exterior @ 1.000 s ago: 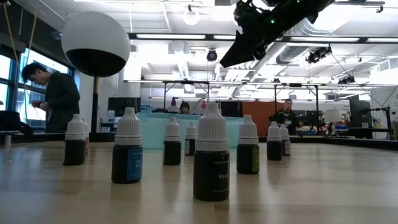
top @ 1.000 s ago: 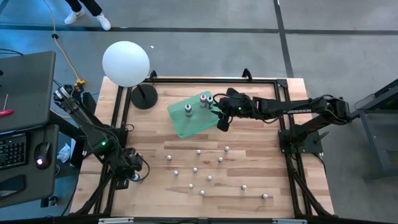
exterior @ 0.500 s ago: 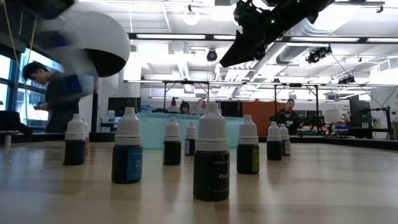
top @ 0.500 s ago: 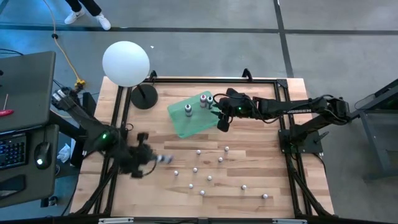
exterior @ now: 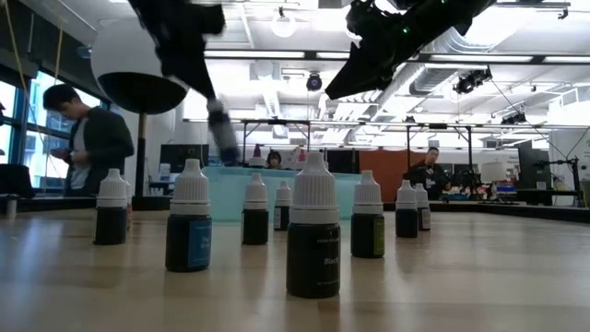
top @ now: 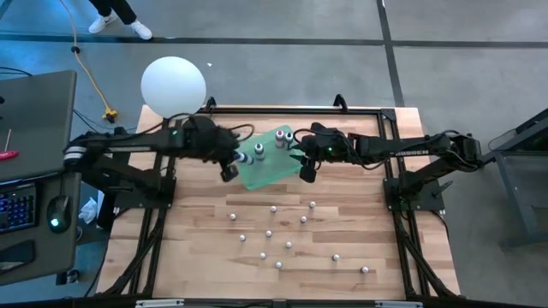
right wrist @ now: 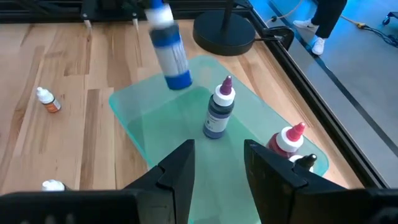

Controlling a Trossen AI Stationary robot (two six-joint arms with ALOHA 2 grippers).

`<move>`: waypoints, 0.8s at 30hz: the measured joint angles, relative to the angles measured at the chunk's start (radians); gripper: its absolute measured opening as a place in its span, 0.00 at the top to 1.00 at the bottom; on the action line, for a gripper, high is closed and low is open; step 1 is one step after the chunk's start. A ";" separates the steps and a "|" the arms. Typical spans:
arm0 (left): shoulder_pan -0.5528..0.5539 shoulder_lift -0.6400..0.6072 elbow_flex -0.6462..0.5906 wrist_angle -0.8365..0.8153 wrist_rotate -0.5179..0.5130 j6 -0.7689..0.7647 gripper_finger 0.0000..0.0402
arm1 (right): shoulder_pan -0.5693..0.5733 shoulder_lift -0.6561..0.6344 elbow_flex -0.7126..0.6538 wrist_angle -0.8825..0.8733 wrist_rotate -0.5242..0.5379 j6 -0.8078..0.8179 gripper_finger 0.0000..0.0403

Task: Pick & Place food coloring
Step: Put the large blue bottle into the blue bin

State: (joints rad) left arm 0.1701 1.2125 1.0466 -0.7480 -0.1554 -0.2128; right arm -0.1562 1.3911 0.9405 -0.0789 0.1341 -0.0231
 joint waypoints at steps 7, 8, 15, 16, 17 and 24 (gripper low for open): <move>0.125 0.189 0.000 -0.002 0.026 -0.002 0.93 | 0.000 0.000 -0.001 -0.008 0.000 0.000 0.68; 0.134 0.210 -0.001 -0.001 0.017 -0.001 0.93 | 0.000 0.000 -0.001 -0.008 0.000 0.000 0.68; 0.160 0.261 0.002 0.108 -0.016 0.048 0.92 | 0.000 0.000 -0.001 -0.013 -0.016 0.000 0.68; 0.160 0.261 0.001 0.117 -0.019 0.061 0.92 | 0.000 0.000 -0.001 -0.014 -0.023 0.000 0.68; 0.159 0.262 0.001 0.126 -0.021 0.074 0.92 | 0.000 0.000 -0.001 -0.014 -0.031 0.000 0.68; 0.157 0.262 0.000 0.090 -0.025 0.078 0.80 | 0.000 0.000 -0.001 -0.018 -0.080 0.070 0.68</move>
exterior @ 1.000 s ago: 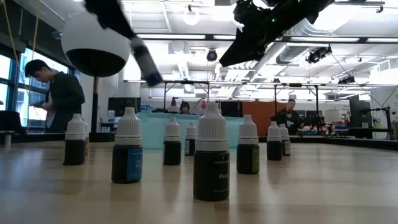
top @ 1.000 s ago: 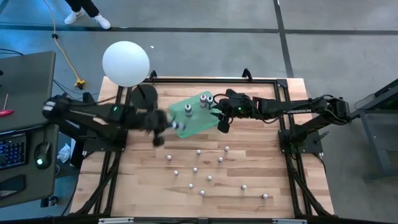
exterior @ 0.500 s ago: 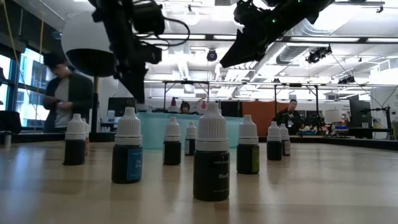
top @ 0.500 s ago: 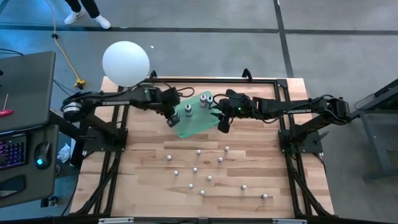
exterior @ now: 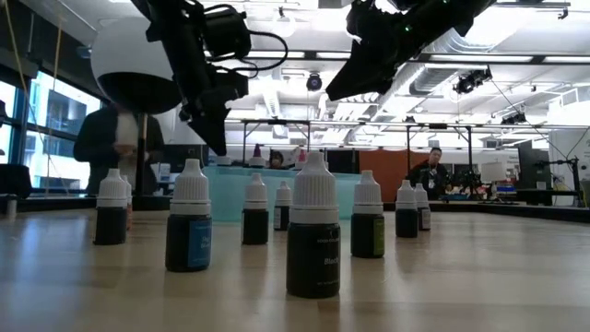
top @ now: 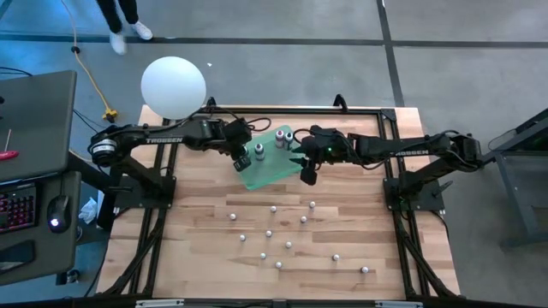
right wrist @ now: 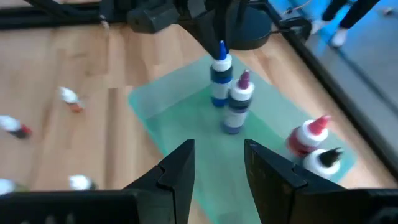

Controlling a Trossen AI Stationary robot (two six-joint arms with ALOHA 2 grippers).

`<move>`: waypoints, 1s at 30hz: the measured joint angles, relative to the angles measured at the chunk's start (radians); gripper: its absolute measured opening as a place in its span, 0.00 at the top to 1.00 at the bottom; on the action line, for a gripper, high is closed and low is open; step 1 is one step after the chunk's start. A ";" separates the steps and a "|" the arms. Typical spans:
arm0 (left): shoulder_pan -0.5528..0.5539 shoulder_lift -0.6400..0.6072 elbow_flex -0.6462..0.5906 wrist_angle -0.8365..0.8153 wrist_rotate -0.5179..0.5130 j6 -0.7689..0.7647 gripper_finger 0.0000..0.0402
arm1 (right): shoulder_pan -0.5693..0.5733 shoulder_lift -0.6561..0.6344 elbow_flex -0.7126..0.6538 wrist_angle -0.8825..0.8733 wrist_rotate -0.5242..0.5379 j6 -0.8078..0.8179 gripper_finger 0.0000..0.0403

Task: Pick & Place food coloring
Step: Put the large blue bottle into the blue bin, then put the small green bottle into the blue bin

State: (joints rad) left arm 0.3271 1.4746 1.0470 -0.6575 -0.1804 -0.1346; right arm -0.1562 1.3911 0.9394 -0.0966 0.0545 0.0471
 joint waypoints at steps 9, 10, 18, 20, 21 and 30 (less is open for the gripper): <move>0.000 -0.021 0.070 -0.040 -0.016 0.000 0.69 | 0.120 0.110 0.000 0.026 -0.139 -0.002 0.68; 0.000 -0.021 0.097 -0.055 -0.010 0.000 0.69 | 0.141 0.138 0.000 0.045 -0.139 -0.002 0.68; -0.001 -0.020 0.259 -0.128 0.009 -0.001 0.69 | 0.275 0.358 0.000 0.242 -0.051 0.019 0.68; 0.000 -0.020 0.278 -0.127 0.009 -0.001 0.69 | 0.288 0.394 0.000 0.274 -0.017 0.041 0.68; 0.000 -0.021 0.283 -0.126 0.009 -0.001 0.69 | 0.290 0.408 0.000 0.286 -0.005 0.053 0.68; -0.001 -0.021 0.284 -0.170 0.009 -0.001 0.69 | 0.287 0.474 0.000 0.381 -0.056 0.135 0.68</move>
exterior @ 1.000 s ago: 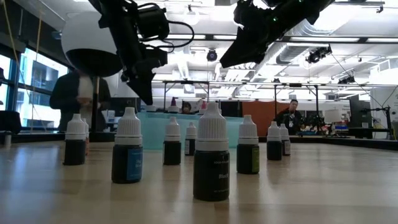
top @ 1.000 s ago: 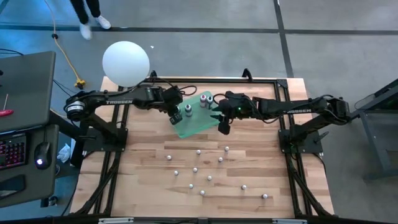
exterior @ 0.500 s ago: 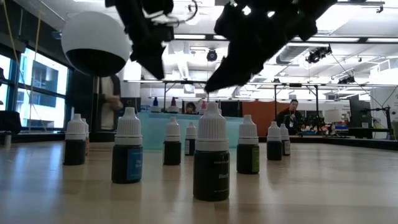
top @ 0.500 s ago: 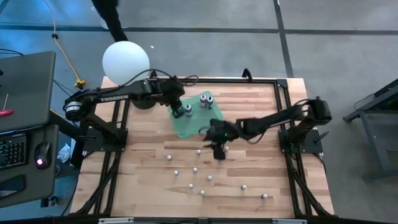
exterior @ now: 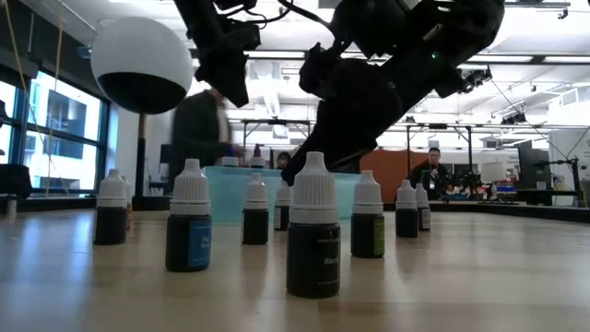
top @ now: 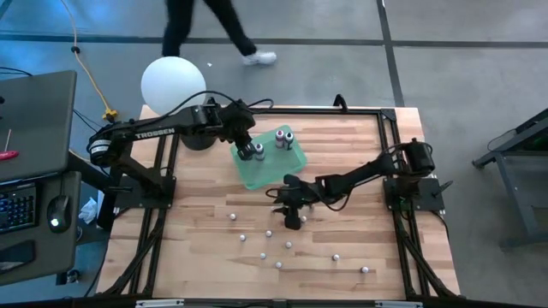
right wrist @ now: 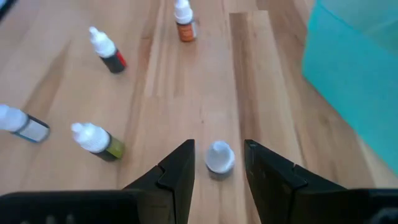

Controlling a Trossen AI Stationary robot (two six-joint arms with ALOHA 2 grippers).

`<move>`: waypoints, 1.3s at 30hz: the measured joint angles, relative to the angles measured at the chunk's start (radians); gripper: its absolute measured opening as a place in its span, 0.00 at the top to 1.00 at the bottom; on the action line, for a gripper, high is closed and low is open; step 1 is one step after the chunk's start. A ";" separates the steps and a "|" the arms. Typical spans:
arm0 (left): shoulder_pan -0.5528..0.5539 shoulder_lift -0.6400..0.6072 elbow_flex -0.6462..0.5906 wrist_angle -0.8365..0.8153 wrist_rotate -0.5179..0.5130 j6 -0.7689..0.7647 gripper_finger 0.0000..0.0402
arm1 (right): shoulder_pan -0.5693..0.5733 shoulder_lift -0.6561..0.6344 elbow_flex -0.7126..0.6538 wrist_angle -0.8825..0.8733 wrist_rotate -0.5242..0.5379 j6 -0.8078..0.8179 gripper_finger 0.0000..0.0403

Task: Pick & Place food coloring
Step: Put the small green bottle into the blue bin

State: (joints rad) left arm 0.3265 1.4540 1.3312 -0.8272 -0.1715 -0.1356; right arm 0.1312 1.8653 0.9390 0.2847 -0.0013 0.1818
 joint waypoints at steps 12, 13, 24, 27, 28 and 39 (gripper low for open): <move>0.000 0.000 0.000 -0.016 0.001 0.000 0.69 | 0.000 0.053 0.000 0.059 0.048 0.009 0.73; 0.000 0.000 0.000 -0.014 0.001 0.000 0.69 | 0.000 0.053 0.000 0.060 0.047 0.009 0.75; 0.000 0.000 0.000 -0.014 0.004 0.000 0.69 | -0.043 -0.094 0.003 0.033 0.027 -0.030 0.91; 0.000 0.000 0.000 -0.014 0.004 0.000 0.69 | -0.079 -0.202 0.003 -0.014 0.116 -0.091 0.91; 0.000 0.000 0.000 -0.014 0.005 0.000 0.69 | -0.095 -0.234 0.003 -0.023 0.158 -0.111 0.91; 0.000 0.000 0.000 0.026 0.086 -0.001 0.69 | -0.327 -0.115 0.001 0.072 0.214 -0.064 0.89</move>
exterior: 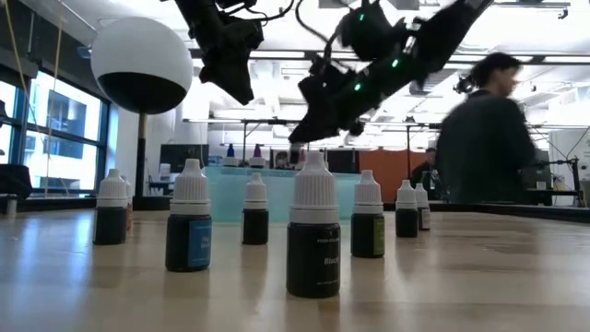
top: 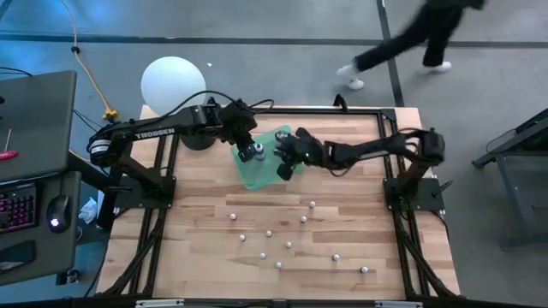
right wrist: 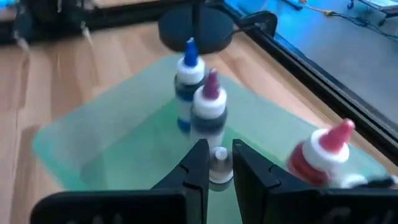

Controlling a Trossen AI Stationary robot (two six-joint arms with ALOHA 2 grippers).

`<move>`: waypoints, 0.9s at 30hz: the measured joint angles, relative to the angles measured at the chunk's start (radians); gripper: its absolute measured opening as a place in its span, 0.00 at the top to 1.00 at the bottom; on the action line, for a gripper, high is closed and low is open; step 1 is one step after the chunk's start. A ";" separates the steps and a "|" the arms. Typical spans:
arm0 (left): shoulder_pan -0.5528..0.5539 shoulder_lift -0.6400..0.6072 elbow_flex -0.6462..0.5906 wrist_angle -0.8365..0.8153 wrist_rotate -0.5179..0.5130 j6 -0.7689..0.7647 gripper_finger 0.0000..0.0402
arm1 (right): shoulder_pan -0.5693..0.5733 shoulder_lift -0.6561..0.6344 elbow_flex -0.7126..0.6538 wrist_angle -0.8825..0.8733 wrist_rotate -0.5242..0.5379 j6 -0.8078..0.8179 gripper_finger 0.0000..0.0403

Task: Pick & Place food coloring
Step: Put the small green bottle into the blue bin, then put the top small purple bottle into the blue bin

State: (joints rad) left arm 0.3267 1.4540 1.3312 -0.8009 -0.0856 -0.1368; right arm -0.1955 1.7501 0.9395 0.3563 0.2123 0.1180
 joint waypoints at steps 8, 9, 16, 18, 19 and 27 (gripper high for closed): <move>0.000 0.000 0.000 -0.002 -0.002 0.001 0.69 | -0.087 0.130 0.003 0.117 -0.051 0.014 0.89; 0.000 0.000 0.000 -0.002 -0.002 0.001 0.69 | -0.089 0.143 0.003 0.124 -0.057 0.014 0.89; 0.000 0.000 0.000 -0.002 -0.003 0.001 0.69 | -0.095 0.193 0.002 0.130 -0.076 -0.018 0.86; 0.000 0.000 0.000 -0.002 -0.003 0.001 0.69 | -0.097 0.193 0.003 0.132 -0.068 -0.018 0.84; 0.000 0.000 0.000 -0.002 -0.003 0.001 0.69 | -0.100 0.193 0.003 0.137 -0.068 -0.020 0.82; 0.000 0.000 0.000 -0.003 -0.002 0.001 0.69 | -0.113 0.193 0.003 0.162 -0.101 -0.025 0.72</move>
State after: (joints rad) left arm 0.3267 1.4540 1.3312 -0.8040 -0.0875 -0.1356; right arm -0.3083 1.9434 0.9421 0.5185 0.1113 0.0933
